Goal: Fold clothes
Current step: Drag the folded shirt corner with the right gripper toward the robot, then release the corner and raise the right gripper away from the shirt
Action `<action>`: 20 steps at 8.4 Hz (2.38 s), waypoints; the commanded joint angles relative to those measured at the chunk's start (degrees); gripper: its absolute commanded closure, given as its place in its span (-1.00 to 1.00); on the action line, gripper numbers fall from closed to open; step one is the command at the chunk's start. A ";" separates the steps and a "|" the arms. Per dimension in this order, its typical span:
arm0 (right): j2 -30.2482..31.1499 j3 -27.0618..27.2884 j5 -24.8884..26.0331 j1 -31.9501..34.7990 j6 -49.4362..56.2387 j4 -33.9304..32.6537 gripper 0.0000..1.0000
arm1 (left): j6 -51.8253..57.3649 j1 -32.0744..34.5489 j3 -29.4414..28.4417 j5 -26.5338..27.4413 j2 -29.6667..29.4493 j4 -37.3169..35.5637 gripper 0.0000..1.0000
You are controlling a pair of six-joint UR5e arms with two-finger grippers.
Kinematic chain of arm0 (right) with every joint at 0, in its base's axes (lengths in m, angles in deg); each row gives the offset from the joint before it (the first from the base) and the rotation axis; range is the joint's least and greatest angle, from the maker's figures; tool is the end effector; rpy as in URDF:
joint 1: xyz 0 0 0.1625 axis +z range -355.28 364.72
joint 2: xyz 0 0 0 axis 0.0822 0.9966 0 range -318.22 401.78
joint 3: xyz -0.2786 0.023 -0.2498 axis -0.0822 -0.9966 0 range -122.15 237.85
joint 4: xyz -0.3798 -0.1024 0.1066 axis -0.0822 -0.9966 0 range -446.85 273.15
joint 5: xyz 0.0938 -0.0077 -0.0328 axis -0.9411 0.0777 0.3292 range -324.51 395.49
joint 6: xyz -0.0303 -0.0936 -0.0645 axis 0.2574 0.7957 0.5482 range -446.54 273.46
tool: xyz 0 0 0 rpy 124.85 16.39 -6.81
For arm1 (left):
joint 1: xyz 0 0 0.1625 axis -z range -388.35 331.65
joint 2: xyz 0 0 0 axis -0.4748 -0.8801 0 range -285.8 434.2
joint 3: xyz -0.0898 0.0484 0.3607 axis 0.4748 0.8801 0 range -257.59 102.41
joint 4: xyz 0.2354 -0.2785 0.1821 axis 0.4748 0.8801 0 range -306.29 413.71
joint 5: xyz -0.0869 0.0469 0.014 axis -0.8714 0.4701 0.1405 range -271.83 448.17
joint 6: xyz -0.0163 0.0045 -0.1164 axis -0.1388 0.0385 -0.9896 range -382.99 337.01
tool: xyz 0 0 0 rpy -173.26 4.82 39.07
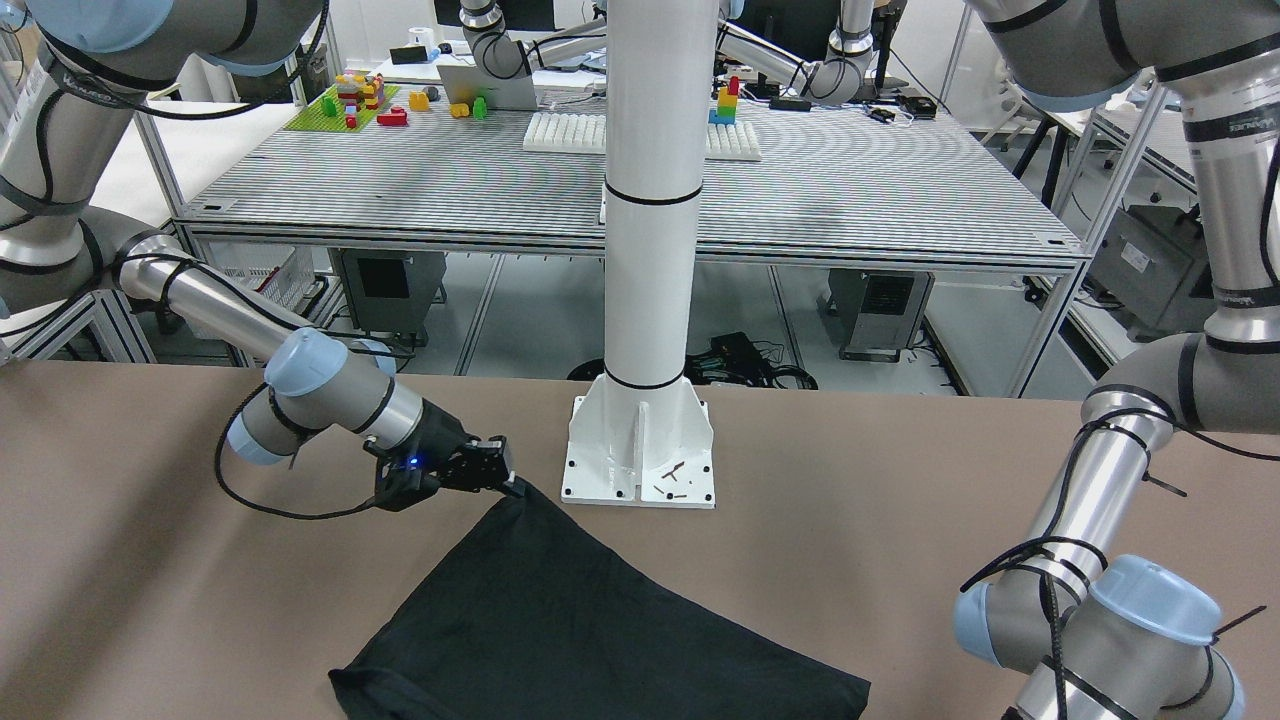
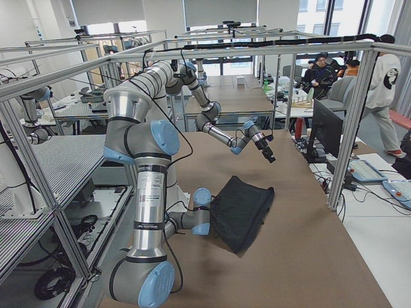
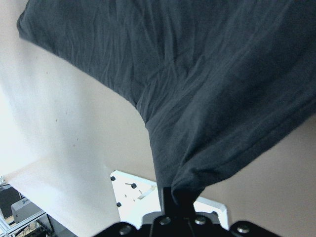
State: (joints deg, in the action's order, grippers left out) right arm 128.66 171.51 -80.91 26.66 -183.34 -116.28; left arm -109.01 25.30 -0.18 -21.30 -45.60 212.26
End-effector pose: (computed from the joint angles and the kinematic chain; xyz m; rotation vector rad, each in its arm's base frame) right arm -0.4095 -0.2522 0.2686 -0.1660 -1.5206 0.0487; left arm 0.3226 -0.5972 0.2826 0.4776 1.4399 -0.4424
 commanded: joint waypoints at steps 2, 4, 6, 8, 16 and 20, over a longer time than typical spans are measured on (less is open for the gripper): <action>-3.91 -0.28 5.74 -8.93 0.65 -0.37 -0.95 | 0.05 -0.21 -0.32 1.45 0.01 0.01 -0.89; -2.34 0.07 7.50 -6.92 1.00 0.25 -0.90 | -0.03 -0.30 -0.33 1.37 0.01 -0.08 -0.89; -1.80 -0.19 5.67 -3.32 1.09 0.42 -0.89 | -0.03 -0.39 -0.33 1.36 -0.08 0.01 -0.89; -2.06 -0.28 3.55 1.68 1.09 -0.28 -0.89 | -0.03 -0.30 -0.24 0.58 -0.26 -0.08 -0.89; -3.82 -1.42 -6.74 23.13 9.33 -16.43 -0.89 | -0.30 -5.40 18.21 -0.13 9.41 -17.12 -0.89; -4.17 -3.26 -2.79 24.91 13.21 -18.12 -0.89 | -0.21 -9.42 22.35 3.97 14.24 -19.94 -0.89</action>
State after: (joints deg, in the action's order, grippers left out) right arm 124.78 169.55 -85.52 51.13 -172.02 -134.08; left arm -109.22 18.85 20.90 -20.74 -33.13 193.35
